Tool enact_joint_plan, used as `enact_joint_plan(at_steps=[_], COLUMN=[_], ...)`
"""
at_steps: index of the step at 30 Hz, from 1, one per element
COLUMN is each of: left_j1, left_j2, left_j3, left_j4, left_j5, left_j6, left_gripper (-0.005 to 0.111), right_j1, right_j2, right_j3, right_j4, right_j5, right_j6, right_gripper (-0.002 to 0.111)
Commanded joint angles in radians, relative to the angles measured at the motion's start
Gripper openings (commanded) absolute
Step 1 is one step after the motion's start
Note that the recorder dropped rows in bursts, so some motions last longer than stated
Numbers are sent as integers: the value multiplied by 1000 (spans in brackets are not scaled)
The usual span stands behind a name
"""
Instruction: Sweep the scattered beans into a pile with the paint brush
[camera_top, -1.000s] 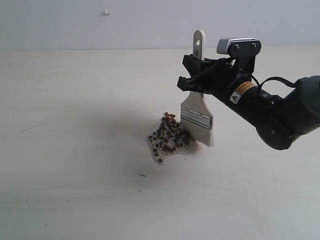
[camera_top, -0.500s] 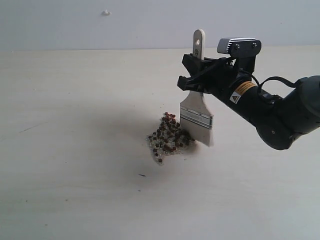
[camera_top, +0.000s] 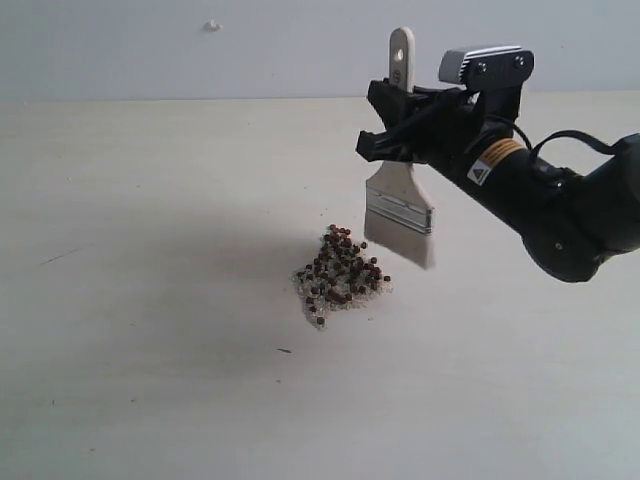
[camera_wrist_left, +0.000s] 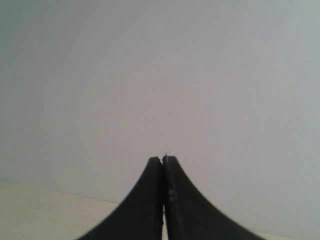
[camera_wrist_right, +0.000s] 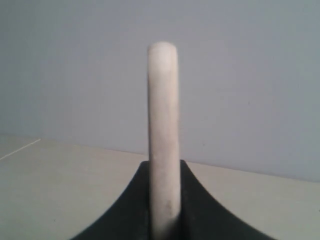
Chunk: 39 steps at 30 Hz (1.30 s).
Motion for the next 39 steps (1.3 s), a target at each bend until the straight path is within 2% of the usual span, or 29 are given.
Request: enact_joint_plan(at_steps=[1,4,6,7,8,9,11,16,20,31,39], left_j1=[1,1,1,1,1,1,1,1,1,1,1], left_j2=[-5,-5,-5,-5,-5,-5,-5,-5,-5,-5,-5], left_j3=[6,6,6,6,6,6,6,6,6,6,6], left_j4=[4,4,4,4,4,4,4,4,4,4,4], left_j5=[3,3,3,3,3,3,3,3,3,3,3], left_j6=[4,4,4,4,4,4,4,4,4,4,4], left_gripper=[0,0,0,0,0,0,0,0,0,0,0], right_j1=[2,-5,-44,-104,-133,-201,-262,-267,-263,-200,-167], right_j2=[-76,-88,-77,-58,-44,-7,52,216,329,500,597], right_j3=[0,0,0,-20,-40,-94,-195,-510,-718,-1026,-1127], right_j4=[-10,-49,-134,-233,-299,-434,-591,-859,-900,-892,-974], right_j5=[118,122,10,-61,-61,-61,-61,-61,-61,-61,-61], right_j6=[-25,-25,17,82,112,205,311,478,599,700,801], right_gripper=[0,0,0,0,0,0,0,0,0,0,0])
